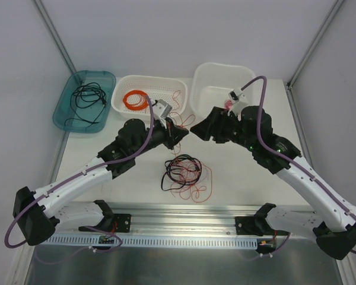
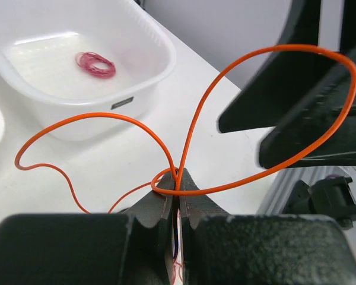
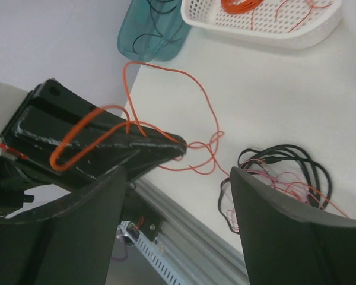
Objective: Untangle the cables
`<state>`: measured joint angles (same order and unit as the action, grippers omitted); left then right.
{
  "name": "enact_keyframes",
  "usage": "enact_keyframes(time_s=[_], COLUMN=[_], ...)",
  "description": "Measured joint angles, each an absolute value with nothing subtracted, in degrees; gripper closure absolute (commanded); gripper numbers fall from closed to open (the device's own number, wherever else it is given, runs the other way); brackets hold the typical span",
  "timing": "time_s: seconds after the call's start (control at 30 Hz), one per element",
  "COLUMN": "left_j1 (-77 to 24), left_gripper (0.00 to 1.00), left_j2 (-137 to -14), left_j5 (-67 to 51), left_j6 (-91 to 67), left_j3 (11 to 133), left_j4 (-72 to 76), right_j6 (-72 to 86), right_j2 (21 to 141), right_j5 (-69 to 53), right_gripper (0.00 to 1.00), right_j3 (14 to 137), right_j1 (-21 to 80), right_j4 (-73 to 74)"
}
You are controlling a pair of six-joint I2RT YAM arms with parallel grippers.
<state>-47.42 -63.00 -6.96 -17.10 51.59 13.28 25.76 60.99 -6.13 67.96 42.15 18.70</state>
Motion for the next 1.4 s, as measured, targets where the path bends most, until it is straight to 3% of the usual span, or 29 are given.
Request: enact_keyframes(time_s=[0.17, 0.37, 0.57, 0.97, 1.23, 1.33, 1.37, 1.4], left_j1=[-44.5, -38.3, -30.8, -21.7, -19.4, -19.4, -19.4, -19.4], left_gripper=[1.0, 1.0, 1.0, 1.0, 1.0, 0.73, 0.53, 0.45], left_j2=[-62.2, -65.1, -73.9, -101.6, -116.2, -118.7, -119.0, -119.1], left_j5=[-5.5, -5.9, -8.4, -11.6, -12.0, -12.0, -12.1, -12.1], left_j6=[-15.7, -12.3, -9.1, -5.6, -5.8, -6.7, -6.8, -6.8], left_j3=[52.3, 60.2, 73.9, 98.0, 100.2, 97.7, 96.9, 96.4], left_j4=[12.0, 8.8, 7.8, 7.9, 7.2, 6.6, 6.3, 5.6], right_j6=[21.9, 17.3, 14.8, 13.0, 12.5, 12.5, 12.5, 12.5], right_j2=[56.7, 48.8, 40.7, 37.6, 37.6, 38.8, 39.3, 39.6], right_j5=[-1.5, 5.8, 11.0, 13.1, 13.9, 13.8, 13.7, 13.7], right_gripper=[0.1, 0.01, 0.03, 0.03, 0.03, 0.03, 0.03, 0.03], right_j3=[68.9, 68.7, 64.6, 57.1, 55.5, 55.2, 55.0, 54.8], right_j1=[42.2, 42.2, 42.2, 42.2, 42.2, 42.2, 42.2, 42.2], right_j4=[23.9, 30.0, 33.6, 39.9, 40.8, 40.8, 40.8, 40.8])
